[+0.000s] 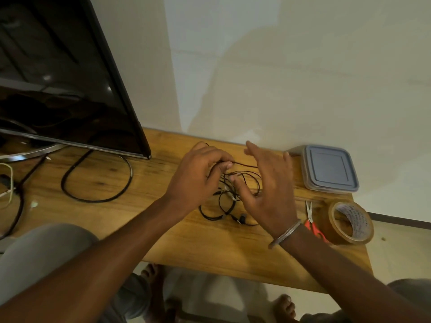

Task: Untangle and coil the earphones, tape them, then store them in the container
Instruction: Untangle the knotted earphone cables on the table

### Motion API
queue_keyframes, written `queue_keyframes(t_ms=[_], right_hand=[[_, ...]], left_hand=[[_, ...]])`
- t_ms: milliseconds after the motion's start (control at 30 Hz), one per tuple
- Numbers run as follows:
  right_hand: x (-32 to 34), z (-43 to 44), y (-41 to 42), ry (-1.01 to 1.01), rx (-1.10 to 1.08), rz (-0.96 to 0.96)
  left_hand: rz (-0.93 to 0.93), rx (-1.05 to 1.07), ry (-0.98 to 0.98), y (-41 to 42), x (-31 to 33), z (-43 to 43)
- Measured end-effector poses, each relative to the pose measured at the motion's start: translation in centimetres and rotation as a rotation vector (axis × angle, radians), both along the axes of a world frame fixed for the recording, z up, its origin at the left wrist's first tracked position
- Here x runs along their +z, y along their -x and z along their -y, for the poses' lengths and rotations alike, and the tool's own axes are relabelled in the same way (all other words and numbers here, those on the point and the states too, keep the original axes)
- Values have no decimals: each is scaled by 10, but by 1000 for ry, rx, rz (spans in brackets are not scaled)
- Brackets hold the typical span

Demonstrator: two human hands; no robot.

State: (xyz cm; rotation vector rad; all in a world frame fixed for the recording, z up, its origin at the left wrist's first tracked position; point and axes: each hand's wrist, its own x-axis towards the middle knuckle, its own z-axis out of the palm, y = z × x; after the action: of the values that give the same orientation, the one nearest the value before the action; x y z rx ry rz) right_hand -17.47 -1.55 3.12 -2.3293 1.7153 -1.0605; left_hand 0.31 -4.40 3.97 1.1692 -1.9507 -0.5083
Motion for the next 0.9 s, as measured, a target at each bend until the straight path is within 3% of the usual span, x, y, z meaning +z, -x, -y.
queue_keyframes(t_ms=[233, 400, 600, 700, 800, 900], right_hand=[[8, 6, 7, 202, -51, 136], [6, 4, 2, 165, -128, 336], [2, -3, -4, 98, 16, 25], [11, 3, 2, 199, -11, 143], [27, 12, 13, 243, 2, 284], [31, 15, 16, 104, 113, 151]], left_hand=[[32, -7, 27, 0, 0, 3], [2, 42, 5, -2, -1, 2], [24, -49, 53, 4, 3, -4], [38, -39, 53, 2, 1, -2], [-70, 43, 15, -3, 1, 3], [-121, 59, 22, -3, 3, 3]])
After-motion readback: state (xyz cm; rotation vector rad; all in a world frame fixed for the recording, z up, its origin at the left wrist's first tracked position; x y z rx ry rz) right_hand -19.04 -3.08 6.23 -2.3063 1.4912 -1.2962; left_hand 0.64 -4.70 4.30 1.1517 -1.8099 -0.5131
